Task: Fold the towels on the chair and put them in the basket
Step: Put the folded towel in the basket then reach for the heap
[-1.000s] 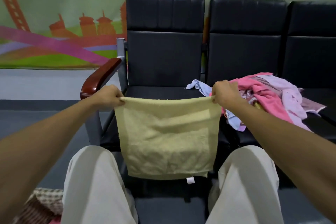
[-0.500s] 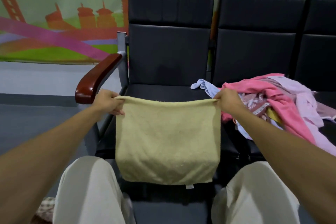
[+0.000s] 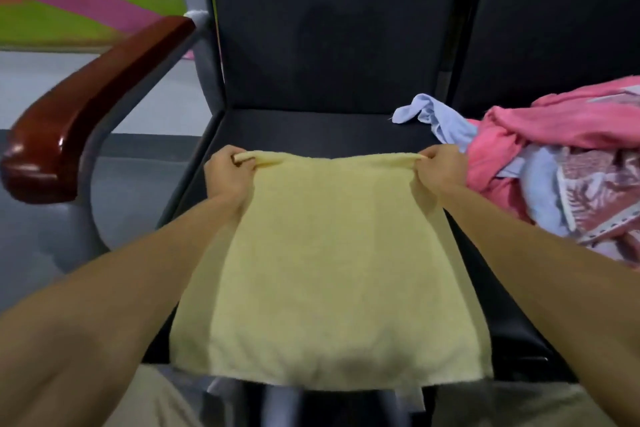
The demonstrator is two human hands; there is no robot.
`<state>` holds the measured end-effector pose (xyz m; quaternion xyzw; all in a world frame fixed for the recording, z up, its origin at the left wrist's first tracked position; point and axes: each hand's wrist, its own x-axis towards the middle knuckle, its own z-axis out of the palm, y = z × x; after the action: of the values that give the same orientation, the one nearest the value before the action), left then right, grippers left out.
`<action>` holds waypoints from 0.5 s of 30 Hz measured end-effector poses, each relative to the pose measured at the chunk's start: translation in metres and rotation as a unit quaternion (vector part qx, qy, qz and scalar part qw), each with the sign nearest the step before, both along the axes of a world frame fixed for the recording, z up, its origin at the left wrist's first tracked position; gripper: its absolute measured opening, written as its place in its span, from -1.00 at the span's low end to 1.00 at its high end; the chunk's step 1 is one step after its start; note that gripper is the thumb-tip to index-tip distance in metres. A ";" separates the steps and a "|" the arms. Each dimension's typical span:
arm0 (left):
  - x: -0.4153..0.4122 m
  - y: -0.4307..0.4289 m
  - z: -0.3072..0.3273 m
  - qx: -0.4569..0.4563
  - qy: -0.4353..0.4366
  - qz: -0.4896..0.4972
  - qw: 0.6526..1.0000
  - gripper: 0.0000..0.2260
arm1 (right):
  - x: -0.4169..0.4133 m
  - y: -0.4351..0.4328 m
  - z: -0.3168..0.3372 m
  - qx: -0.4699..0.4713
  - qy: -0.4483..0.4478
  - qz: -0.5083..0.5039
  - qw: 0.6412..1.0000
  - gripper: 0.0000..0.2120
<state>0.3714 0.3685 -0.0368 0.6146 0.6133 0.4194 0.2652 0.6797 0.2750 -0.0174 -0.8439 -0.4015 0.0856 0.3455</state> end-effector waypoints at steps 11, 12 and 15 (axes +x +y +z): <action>0.013 -0.007 -0.002 0.060 0.204 -0.253 0.944 -0.66 | 0.005 -0.008 -0.008 0.037 -0.061 0.186 0.980 -0.69; 0.007 -0.021 -0.001 0.054 0.211 -0.270 0.938 -0.70 | 0.002 -0.021 -0.005 0.029 -0.068 0.206 0.976 -0.73; -0.012 -0.059 0.010 0.017 0.252 -0.327 0.911 -0.83 | -0.010 -0.061 0.002 -0.026 -0.101 0.263 0.959 -0.83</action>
<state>0.3589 0.3094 -0.0269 0.8704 0.4169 0.1507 0.2141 0.6694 0.2142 -0.0151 -0.7212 -0.6398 0.0986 0.2466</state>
